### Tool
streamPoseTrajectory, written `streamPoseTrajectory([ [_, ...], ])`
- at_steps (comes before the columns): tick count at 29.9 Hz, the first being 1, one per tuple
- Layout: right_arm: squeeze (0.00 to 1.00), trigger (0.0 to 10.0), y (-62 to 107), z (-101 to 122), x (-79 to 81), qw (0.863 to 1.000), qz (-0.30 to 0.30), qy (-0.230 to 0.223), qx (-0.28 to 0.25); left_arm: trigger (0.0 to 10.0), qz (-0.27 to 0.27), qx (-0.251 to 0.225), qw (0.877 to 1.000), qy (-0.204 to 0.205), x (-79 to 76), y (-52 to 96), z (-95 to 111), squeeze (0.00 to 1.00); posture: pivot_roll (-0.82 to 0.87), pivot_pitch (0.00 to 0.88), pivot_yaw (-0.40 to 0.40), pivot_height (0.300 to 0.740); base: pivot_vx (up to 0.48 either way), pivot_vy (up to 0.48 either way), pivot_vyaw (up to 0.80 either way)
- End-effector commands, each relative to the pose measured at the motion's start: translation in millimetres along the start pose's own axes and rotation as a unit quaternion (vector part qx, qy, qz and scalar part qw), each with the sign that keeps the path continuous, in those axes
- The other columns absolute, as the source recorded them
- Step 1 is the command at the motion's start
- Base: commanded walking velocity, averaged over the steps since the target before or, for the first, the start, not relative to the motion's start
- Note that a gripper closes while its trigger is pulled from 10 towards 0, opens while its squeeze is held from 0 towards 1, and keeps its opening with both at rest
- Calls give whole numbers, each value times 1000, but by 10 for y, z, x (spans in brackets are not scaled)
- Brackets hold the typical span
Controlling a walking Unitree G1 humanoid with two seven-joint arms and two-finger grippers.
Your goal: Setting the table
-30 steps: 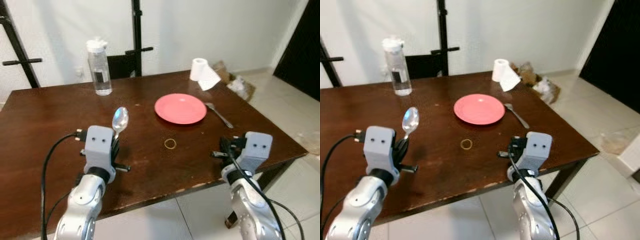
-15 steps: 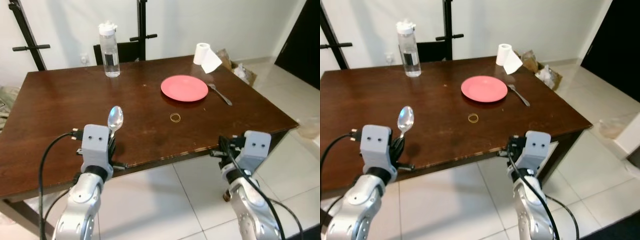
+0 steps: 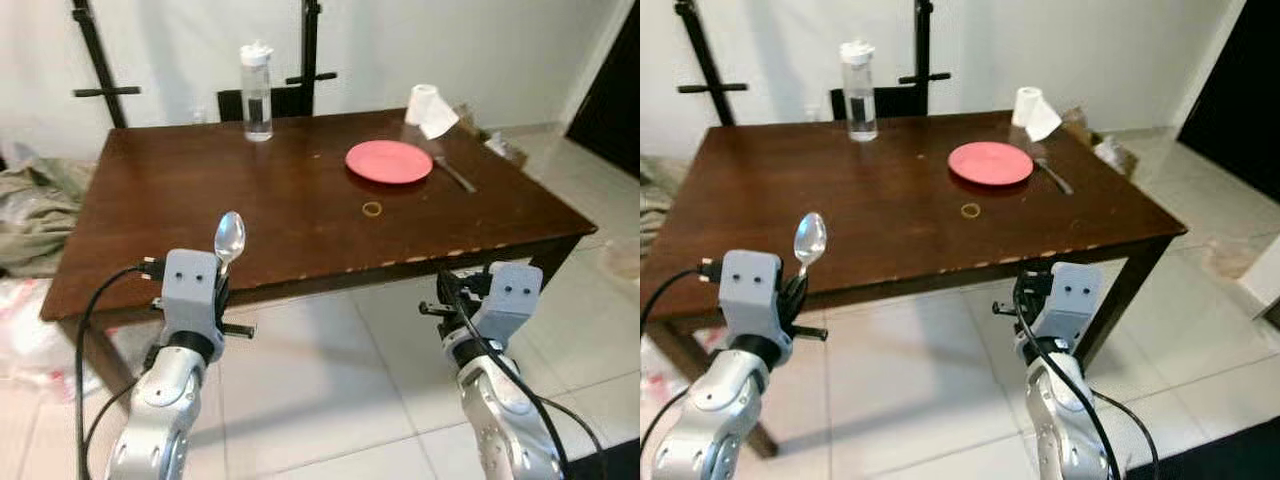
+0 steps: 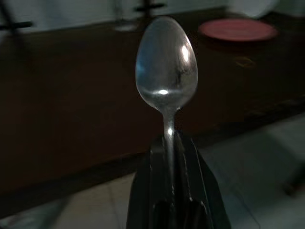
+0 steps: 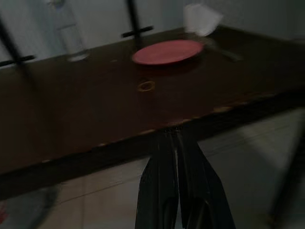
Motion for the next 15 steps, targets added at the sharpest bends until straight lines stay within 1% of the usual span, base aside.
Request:
streamPoseTrajectory([
  [1,0,10000,15,-22,-21,1000,-6,-2,4,10000,1,8,1000,1,13,6,-31,0,67,72,24,740,-300,0,0],
  [15,0,10000,17,-26,-17,1000,-7,-2,5,10000,0,8,1000,2,13,4,-31,0,69,71,28,740,-302,0,0],
])
Point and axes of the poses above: a point about 5 cm out from each wrist's last joint towards the gripper, its own y axis pointing back from the gripper into the wrist, its own z axis along the axis of the wrist's last joint, x = y × z, the point moved 1 cm from there along -y, pointing out of the wrist towards the gripper, and after that the axes turned 7 degrees about -y, right-handed, at the moved point
